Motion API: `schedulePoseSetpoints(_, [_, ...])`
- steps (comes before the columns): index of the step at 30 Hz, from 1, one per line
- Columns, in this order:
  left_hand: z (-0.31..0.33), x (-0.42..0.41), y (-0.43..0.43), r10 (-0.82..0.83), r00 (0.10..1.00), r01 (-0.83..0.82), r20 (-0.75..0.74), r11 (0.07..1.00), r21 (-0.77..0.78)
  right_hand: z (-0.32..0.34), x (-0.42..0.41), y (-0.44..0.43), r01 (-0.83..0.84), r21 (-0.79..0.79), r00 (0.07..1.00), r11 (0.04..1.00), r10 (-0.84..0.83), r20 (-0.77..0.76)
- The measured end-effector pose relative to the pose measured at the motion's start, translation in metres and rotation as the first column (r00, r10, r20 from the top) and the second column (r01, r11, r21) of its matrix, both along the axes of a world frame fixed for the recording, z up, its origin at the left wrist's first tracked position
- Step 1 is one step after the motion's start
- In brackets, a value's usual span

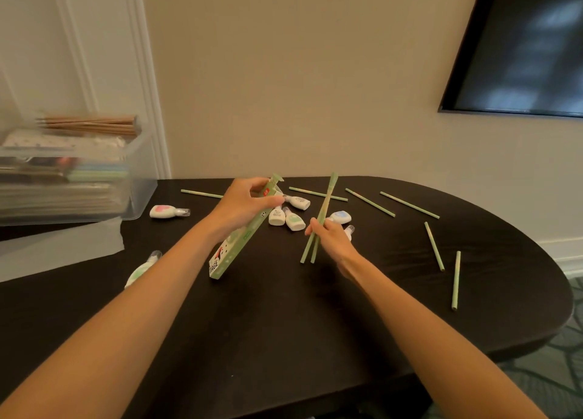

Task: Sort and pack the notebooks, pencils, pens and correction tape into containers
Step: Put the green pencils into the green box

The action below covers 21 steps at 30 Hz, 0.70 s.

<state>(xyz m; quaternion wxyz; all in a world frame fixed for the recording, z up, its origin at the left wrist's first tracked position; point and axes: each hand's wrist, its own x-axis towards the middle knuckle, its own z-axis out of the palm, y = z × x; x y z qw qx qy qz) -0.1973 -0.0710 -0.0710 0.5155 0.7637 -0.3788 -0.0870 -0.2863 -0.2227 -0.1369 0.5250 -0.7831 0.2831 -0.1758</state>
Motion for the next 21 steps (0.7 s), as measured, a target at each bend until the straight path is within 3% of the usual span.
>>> schedulePoseSetpoints(3, [0.000, 0.006, 0.002, -0.059, 0.995, 0.060, -0.076, 0.998, 0.015, 0.017, 0.002, -0.002, 0.006, 0.048, 0.998, 0.999, -0.009, 0.061])
schedulePoseSetpoints(7, [0.002, 0.013, 0.006, -0.150, 0.969, 0.148, -0.196, 0.989, -0.022, 0.051, 0.004, 0.000, -0.117, 0.369, 0.919, 0.922, -0.040, 0.393])
schedulePoseSetpoints(10, [0.002, 0.015, 0.011, -0.226, 0.934, 0.224, -0.276, 0.974, -0.036, 0.075, 0.007, 0.001, -0.194, 0.459, 0.847, 0.867, -0.088, 0.524])
schedulePoseSetpoints(15, [0.001, 0.014, 0.016, -0.298, 0.913, 0.312, -0.280, 0.950, 0.006, 0.088, 0.017, 0.011, -0.149, 0.395, 0.868, 0.906, -0.071, 0.492])
schedulePoseSetpoints(21, [0.002, 0.011, 0.010, -0.214, 0.964, 0.218, -0.157, 0.976, 0.008, 0.085, 0.027, 0.028, -0.058, 0.230, 0.918, 0.972, -0.039, 0.396])
